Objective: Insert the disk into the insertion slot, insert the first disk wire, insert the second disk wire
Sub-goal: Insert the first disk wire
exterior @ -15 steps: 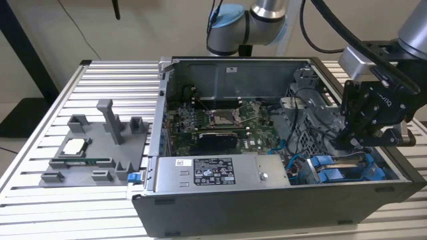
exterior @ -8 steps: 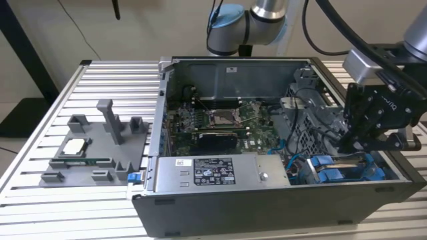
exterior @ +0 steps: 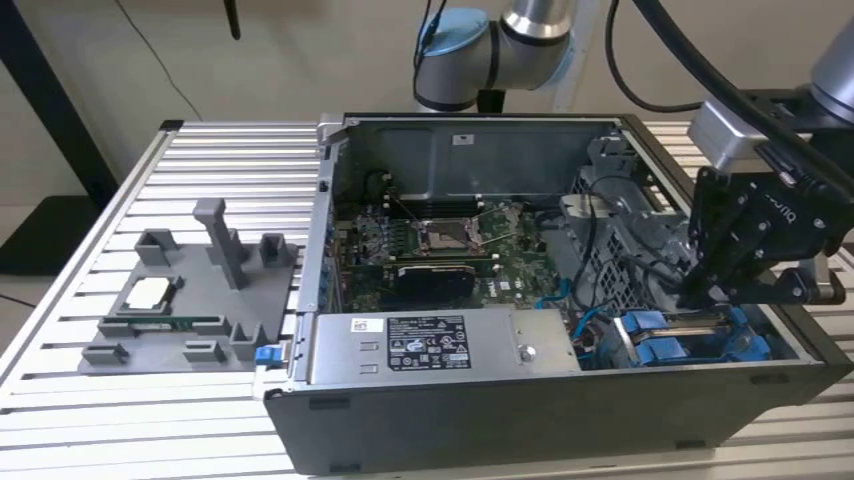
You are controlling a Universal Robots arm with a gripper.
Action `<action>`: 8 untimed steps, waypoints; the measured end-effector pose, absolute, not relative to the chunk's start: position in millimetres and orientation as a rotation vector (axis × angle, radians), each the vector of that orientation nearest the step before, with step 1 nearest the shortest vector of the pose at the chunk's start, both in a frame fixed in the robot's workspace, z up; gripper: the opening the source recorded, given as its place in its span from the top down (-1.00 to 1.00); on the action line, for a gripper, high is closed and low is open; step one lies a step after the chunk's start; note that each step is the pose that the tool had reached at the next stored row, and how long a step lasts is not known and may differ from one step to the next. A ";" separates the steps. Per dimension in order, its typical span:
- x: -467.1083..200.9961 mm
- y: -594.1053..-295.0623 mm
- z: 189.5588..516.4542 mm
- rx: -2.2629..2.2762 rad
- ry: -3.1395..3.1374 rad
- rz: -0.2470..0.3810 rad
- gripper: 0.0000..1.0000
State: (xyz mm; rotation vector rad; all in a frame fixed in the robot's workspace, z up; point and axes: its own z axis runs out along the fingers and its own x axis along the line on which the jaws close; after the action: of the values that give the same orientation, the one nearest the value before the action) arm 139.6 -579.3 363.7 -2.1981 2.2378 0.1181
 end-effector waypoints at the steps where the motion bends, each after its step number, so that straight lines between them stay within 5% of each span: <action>1: 139.6 -579.8 363.7 -2.198 2.238 0.118 0.62; 8: 142.5 -581.6 362.2 -2.198 2.238 0.118 0.62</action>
State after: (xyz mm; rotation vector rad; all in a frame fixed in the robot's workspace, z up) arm 142.5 -581.6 362.2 -2.1982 2.2377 0.1183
